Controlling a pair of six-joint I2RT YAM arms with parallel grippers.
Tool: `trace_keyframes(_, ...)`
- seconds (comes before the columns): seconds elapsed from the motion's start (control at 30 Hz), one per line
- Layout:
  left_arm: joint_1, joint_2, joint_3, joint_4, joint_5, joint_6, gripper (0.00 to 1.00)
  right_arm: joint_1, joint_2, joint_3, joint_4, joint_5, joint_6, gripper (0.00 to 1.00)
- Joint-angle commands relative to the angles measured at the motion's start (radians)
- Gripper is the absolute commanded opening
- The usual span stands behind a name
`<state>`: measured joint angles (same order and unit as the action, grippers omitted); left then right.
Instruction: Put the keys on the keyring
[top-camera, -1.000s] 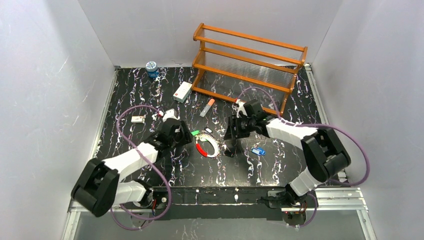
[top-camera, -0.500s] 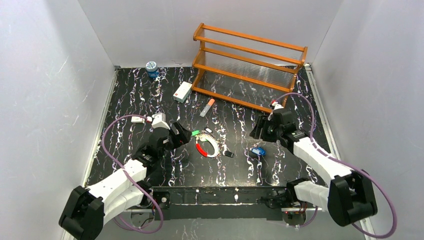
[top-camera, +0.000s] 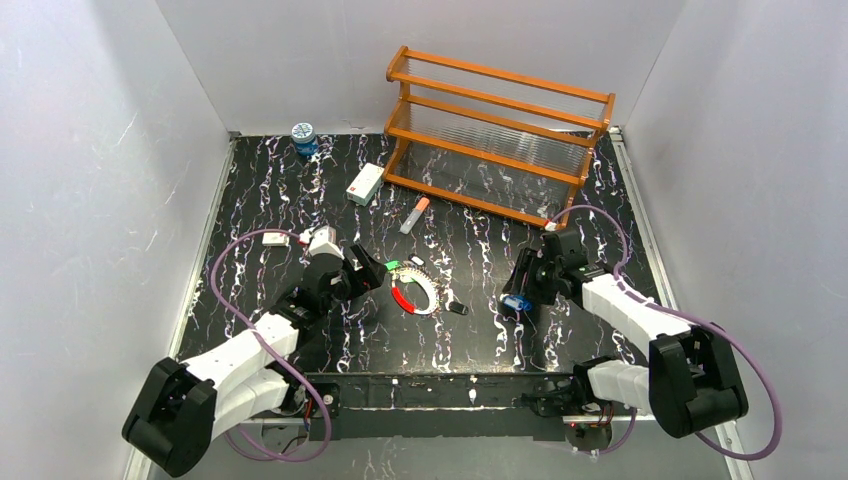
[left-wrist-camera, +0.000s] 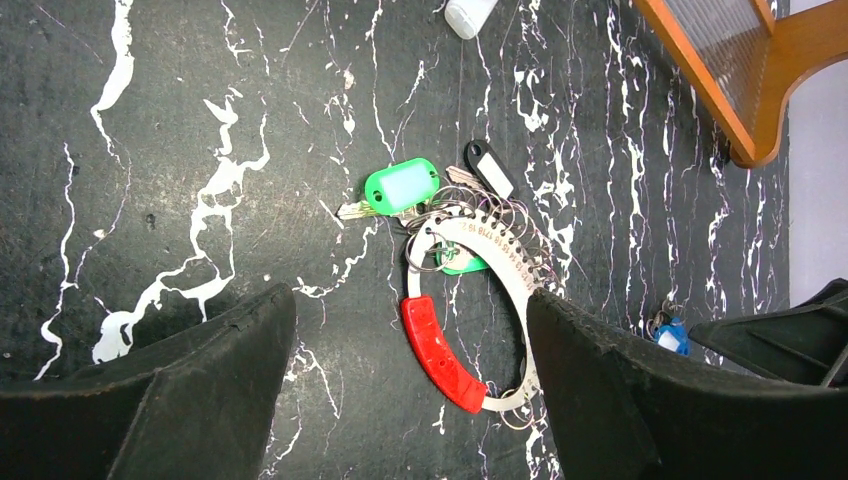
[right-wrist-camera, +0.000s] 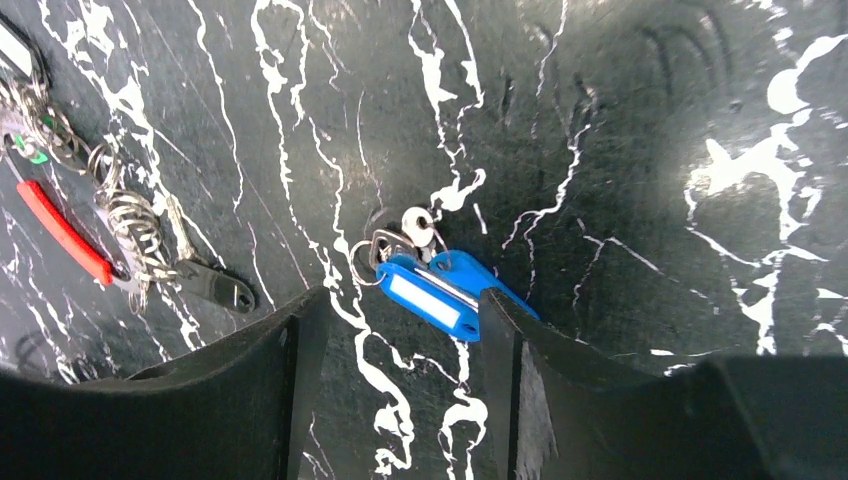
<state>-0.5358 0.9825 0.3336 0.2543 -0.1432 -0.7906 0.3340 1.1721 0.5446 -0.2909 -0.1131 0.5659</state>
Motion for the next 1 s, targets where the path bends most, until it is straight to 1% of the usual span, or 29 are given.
trace_keyframes(0.0,0.007,0.01,0.007,0.014,0.019,-0.006,0.84,-0.005,0.025,-0.014,0.023,-0.087,0.006,0.64)
trace_keyframes(0.3,0.007,0.047,-0.009,0.077,0.071,-0.023,0.84,-0.006,0.067,-0.015,0.088,-0.245,-0.005,0.58)
trace_keyframes(0.53,0.007,0.084,-0.03,0.143,0.119,-0.035,0.84,-0.005,0.066,-0.014,0.089,-0.258,-0.024,0.47)
trace_keyframes(0.63,0.007,0.103,-0.032,0.165,0.134,-0.039,0.84,-0.005,0.082,-0.006,0.093,-0.263,-0.027,0.47)
trace_keyframes(0.7,0.007,0.112,-0.026,0.166,0.143,-0.036,0.84,-0.005,0.092,0.001,0.092,-0.259,-0.035,0.5)
trace_keyframes(0.73,0.007,0.115,-0.023,0.168,0.159,-0.033,0.84,-0.004,0.094,0.005,0.088,-0.252,-0.04,0.52)
trace_keyframes(0.87,0.007,0.141,-0.016,0.212,0.247,-0.024,0.84,-0.004,0.087,0.012,0.058,-0.205,-0.052,0.57)
trace_keyframes(0.97,0.005,0.193,0.0,0.243,0.318,-0.019,0.83,-0.004,0.091,0.012,0.053,-0.184,-0.054,0.58)
